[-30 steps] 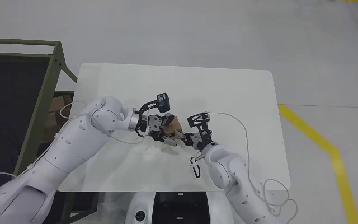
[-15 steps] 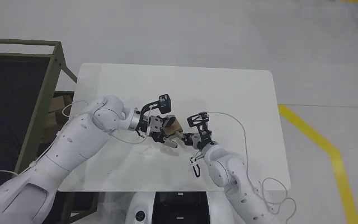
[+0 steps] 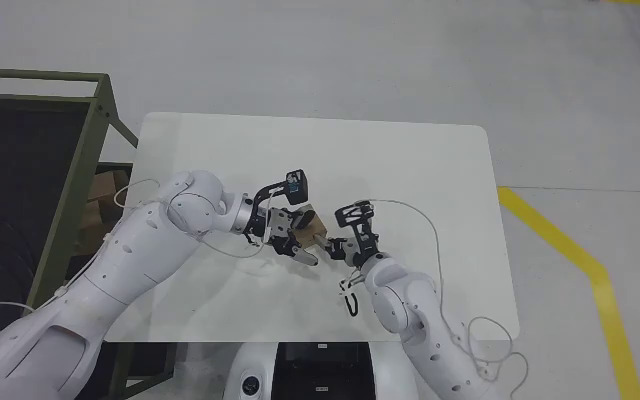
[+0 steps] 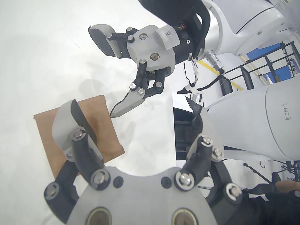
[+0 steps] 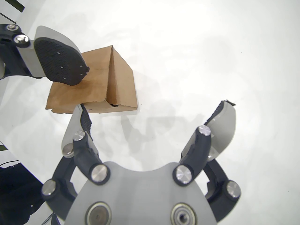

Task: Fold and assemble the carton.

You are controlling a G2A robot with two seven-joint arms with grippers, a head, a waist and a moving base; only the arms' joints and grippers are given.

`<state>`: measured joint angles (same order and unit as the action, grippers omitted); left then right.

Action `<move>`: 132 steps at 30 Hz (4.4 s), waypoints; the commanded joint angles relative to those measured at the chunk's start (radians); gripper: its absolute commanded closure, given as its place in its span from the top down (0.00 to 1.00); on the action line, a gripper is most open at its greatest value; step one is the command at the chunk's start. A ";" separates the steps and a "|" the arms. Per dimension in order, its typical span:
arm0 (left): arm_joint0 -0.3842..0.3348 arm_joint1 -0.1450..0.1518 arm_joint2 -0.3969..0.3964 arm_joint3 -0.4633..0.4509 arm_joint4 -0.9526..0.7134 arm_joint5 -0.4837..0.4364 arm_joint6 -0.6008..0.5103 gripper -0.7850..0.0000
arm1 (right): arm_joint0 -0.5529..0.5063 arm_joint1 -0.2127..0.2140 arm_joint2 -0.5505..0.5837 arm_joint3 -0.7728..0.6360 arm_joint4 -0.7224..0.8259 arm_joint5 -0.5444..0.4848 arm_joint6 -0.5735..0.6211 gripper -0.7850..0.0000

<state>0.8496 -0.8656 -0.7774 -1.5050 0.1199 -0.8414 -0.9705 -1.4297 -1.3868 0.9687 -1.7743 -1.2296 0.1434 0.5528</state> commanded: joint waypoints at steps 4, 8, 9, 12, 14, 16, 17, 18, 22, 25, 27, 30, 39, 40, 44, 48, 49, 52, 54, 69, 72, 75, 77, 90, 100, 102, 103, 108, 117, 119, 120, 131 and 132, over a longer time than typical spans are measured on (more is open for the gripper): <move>-0.001 -0.001 -0.001 0.007 -0.013 -0.003 0.007 1.00 | -0.016 0.003 -0.004 -0.008 -0.020 -0.034 -0.042 1.00; -0.001 -0.001 -0.001 0.011 -0.021 -0.008 0.005 1.00 | -0.033 0.007 -0.004 -0.015 -0.049 -0.049 -0.049 1.00; -0.002 -0.001 -0.001 0.012 -0.022 -0.008 0.005 1.00 | -0.033 0.007 -0.006 -0.014 -0.056 -0.047 -0.044 1.00; -0.003 -0.001 -0.001 0.013 -0.026 -0.012 0.004 1.00 | -0.027 0.005 -0.013 -0.008 -0.062 -0.041 -0.036 1.00; -0.003 -0.001 0.000 0.013 -0.026 -0.014 0.005 1.00 | -0.020 0.003 -0.017 -0.001 -0.071 -0.026 -0.029 1.00; -0.004 0.000 0.001 0.013 -0.026 -0.014 0.006 1.00 | -0.013 0.000 -0.026 0.004 -0.075 -0.010 -0.027 1.00; -0.004 0.000 0.001 0.014 -0.028 -0.015 0.007 1.00 | -0.010 -0.001 -0.030 0.007 -0.076 -0.006 -0.026 1.00; -0.004 0.001 0.001 0.014 -0.029 -0.016 0.008 1.00 | -0.007 -0.002 -0.033 0.009 -0.076 -0.003 -0.026 1.00; -0.005 0.002 0.003 0.013 -0.032 -0.017 0.009 1.00 | 0.001 -0.006 -0.039 0.014 -0.078 0.013 -0.023 1.00; -0.006 0.004 0.005 0.012 -0.031 -0.018 0.010 1.00 | 0.005 -0.009 -0.043 0.015 -0.080 0.022 -0.021 1.00; -0.007 0.005 0.007 0.012 -0.032 -0.019 0.011 1.00 | 0.008 -0.010 -0.044 0.018 -0.081 0.025 -0.020 1.00; -0.008 0.007 0.010 0.012 -0.030 -0.020 0.012 1.00 | 0.012 -0.012 -0.046 0.022 -0.082 0.027 -0.016 1.00; -0.013 0.011 0.017 0.014 -0.035 -0.021 0.013 1.00 | 0.016 -0.017 -0.050 0.028 -0.086 0.037 -0.017 1.00; -0.014 0.012 0.018 0.014 -0.036 -0.021 0.013 1.00 | 0.016 -0.017 -0.049 0.028 -0.086 0.037 -0.017 1.00; -0.016 0.013 0.022 0.015 -0.039 -0.022 0.014 1.00 | 0.015 -0.018 -0.047 0.030 -0.085 0.036 -0.016 1.00; -0.019 0.013 0.024 0.012 -0.040 -0.022 0.014 1.00 | 0.007 -0.019 -0.045 0.026 -0.082 0.033 -0.034 1.00; -0.020 0.013 0.024 0.011 -0.041 -0.023 0.015 1.00 | 0.005 -0.019 -0.043 0.024 -0.081 0.033 -0.038 1.00; -0.020 0.013 0.024 0.009 -0.041 -0.021 0.013 1.00 | 0.000 -0.019 -0.040 0.021 -0.079 0.030 -0.043 1.00; -0.020 0.013 0.025 0.008 -0.041 -0.021 0.013 1.00 | -0.002 -0.019 -0.038 0.020 -0.079 0.030 -0.047 1.00; -0.026 0.010 0.037 0.019 -0.041 -0.022 0.013 1.00 | 0.003 -0.023 -0.036 0.035 -0.082 0.030 -0.033 1.00; -0.028 0.009 0.042 0.023 -0.040 -0.023 0.014 1.00 | 0.005 -0.024 -0.035 0.038 -0.085 0.029 -0.028 1.00; -0.030 0.007 0.047 0.027 -0.038 -0.022 0.014 1.00 | 0.006 -0.025 -0.036 0.041 -0.088 0.029 -0.024 1.00; -0.032 0.006 0.050 0.030 -0.039 -0.022 0.014 1.00 | 0.006 -0.025 -0.035 0.043 -0.087 0.031 -0.025 1.00; -0.039 0.001 0.058 0.047 -0.044 -0.028 0.020 1.00 | -0.020 -0.029 0.021 0.018 0.052 0.042 -0.097 1.00; -0.043 0.000 0.062 0.052 -0.044 -0.032 0.024 1.00 | 0.011 -0.038 0.018 0.048 0.098 0.076 -0.093 1.00; -0.043 0.000 0.063 0.053 -0.044 -0.032 0.024 1.00 | 0.020 -0.039 0.012 0.057 0.091 0.079 -0.081 1.00; -0.044 0.000 0.063 0.053 -0.044 -0.032 0.024 1.00 | 0.024 -0.040 0.010 0.061 0.086 0.080 -0.075 1.00; -0.045 0.000 0.065 0.055 -0.044 -0.033 0.025 1.00 | 0.039 -0.042 -0.001 0.075 0.069 0.086 -0.051 1.00; -0.049 0.000 0.070 0.057 -0.049 -0.033 0.025 1.00 | 0.011 -0.040 0.025 0.051 0.103 0.060 -0.119 1.00; -0.050 0.000 0.071 0.057 -0.050 -0.033 0.025 1.00 | -0.001 -0.038 0.038 0.044 0.108 0.051 -0.130 1.00; -0.051 0.000 0.072 0.057 -0.050 -0.033 0.025 1.00 | -0.007 -0.036 0.046 0.041 0.110 0.046 -0.129 1.00; -0.055 0.000 0.076 0.059 -0.054 -0.032 0.023 1.00 | -0.046 -0.013 0.121 0.035 0.091 -0.046 -0.085 1.00; -0.056 0.000 0.077 0.059 -0.055 -0.031 0.023 1.00 | -0.046 -0.013 0.121 0.035 0.087 -0.047 -0.082 1.00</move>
<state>0.7943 -0.8657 -0.7010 -1.4455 0.0661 -0.8730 -0.9469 -1.4758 -1.4002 1.0897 -1.7401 -1.1382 0.0970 0.4675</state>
